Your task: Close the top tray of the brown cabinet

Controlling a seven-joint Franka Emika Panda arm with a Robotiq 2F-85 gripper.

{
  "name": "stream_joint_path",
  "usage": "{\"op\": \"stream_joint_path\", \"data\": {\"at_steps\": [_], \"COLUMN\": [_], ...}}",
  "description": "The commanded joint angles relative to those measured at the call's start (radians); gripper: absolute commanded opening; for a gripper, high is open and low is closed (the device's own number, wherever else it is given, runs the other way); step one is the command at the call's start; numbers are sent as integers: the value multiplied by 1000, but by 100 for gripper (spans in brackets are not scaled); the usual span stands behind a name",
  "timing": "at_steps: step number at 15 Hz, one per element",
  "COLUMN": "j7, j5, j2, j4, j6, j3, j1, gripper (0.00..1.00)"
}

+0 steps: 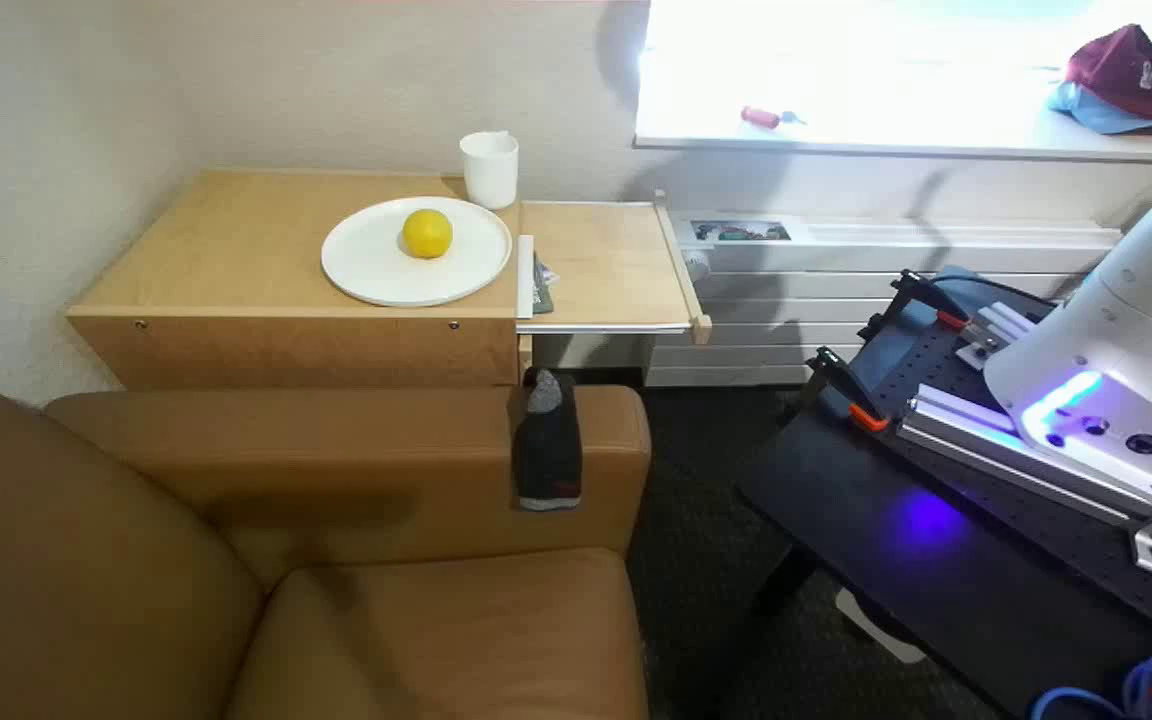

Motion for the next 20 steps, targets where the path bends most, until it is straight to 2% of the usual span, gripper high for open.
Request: {"op": "stream_joint_path", "data": {"at_steps": [1, 4, 6, 8, 11, 14, 17, 20], "j7": [4, 4, 27, 3, 16, 88, 132, 283], "j5": [-5, -5, 51, 147, 282, 386, 512, 627], "j2": [0, 0, 136, 207, 375, 572, 772, 869], "j4": [2, 2, -12, -31, -54, -47, 12, 65], "j6": [-3, -3, 60, 62, 134, 246, 326, 381], "j3": [-16, -16, -20, -30, -31, -31, -10, 2], "j1": [17, 17, 35, 55, 72, 73, 81, 122], "gripper": [100, 100, 100, 100, 100, 100, 100, 100]}}
